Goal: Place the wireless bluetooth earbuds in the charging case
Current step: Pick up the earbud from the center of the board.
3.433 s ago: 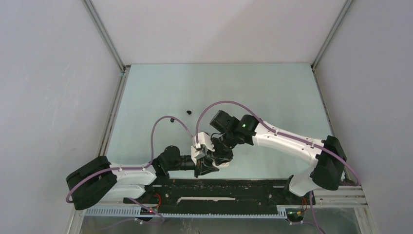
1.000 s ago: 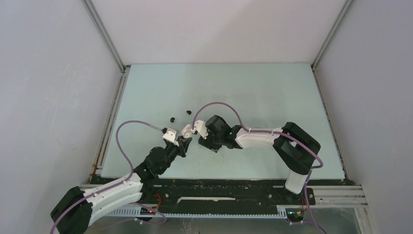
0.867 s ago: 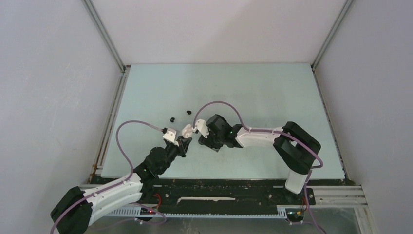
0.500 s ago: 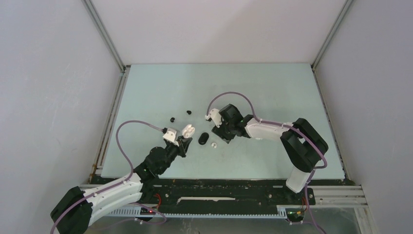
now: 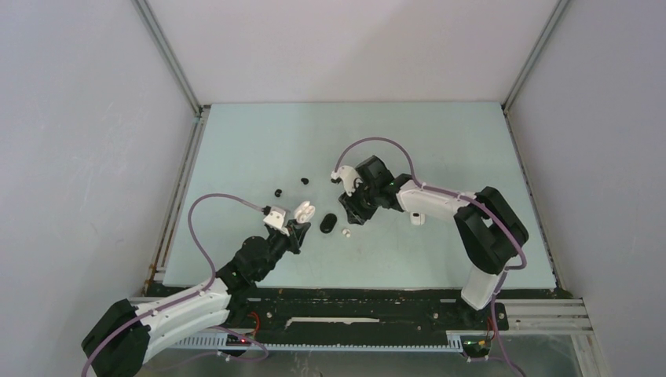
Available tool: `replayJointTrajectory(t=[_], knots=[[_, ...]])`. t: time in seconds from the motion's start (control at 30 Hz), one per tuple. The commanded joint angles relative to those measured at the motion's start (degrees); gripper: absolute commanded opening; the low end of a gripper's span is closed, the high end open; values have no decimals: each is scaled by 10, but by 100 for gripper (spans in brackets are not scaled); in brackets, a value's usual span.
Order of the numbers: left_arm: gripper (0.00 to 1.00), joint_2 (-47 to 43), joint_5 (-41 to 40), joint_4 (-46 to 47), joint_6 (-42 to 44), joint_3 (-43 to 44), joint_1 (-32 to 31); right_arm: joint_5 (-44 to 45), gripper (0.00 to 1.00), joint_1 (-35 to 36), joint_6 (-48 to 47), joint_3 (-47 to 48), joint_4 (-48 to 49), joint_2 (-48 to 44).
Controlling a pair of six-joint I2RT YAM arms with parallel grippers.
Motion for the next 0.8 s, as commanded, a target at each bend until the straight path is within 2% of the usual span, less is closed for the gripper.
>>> replayJointTrajectory(t=[0.0, 0.43, 0.77], knots=[[0, -1, 1, 20, -9, 2, 5, -45, 37, -6, 45, 42, -13, 44], [0, 6, 2, 19, -8, 6, 5, -56, 36, -3, 41, 59, -29, 84], [0, 2, 2, 19, -8, 5, 5, -42, 36, 28, 29, 59, -36, 94]])
